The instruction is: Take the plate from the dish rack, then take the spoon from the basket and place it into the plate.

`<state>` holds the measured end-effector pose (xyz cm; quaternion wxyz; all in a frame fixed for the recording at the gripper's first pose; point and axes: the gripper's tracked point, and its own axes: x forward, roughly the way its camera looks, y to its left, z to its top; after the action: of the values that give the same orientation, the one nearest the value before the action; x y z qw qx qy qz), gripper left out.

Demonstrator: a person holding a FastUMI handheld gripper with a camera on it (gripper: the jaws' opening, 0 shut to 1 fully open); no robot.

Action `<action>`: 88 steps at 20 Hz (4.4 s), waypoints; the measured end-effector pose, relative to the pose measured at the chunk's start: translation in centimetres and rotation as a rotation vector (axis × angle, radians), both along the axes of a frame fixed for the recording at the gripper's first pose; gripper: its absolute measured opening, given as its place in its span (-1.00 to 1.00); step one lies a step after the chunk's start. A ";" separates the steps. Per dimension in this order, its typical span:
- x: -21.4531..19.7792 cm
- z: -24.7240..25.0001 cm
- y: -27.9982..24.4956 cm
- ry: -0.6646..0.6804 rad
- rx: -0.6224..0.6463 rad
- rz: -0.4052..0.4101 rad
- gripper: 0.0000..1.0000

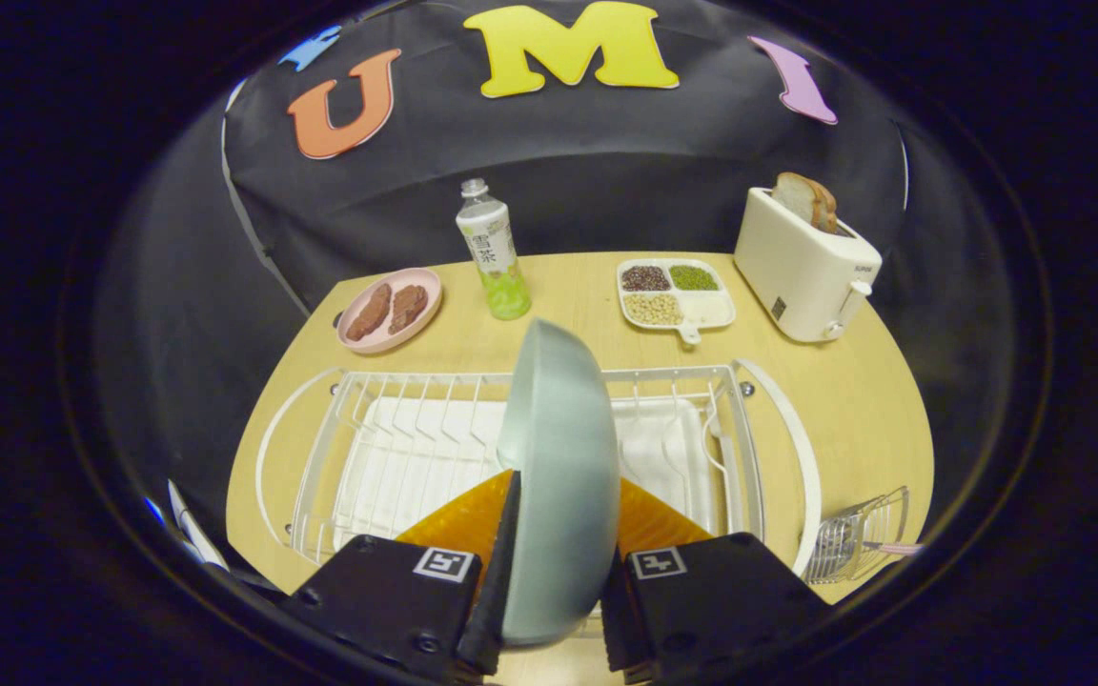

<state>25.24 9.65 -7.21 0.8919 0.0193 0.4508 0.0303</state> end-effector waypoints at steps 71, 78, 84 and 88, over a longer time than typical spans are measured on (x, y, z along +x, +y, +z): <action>-20.9 -1.6 -16.7 -0.479 0.174 -0.014 1.00; -18.9 -0.8 -27.7 -0.631 0.050 -0.099 1.00; -13.4 -2.2 -30.9 -0.658 0.089 -0.115 1.00; -10.3 -2.8 -30.1 -0.655 0.138 -0.097 0.84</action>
<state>14.97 -20.48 -9.98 0.9863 0.0904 0.1359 0.0229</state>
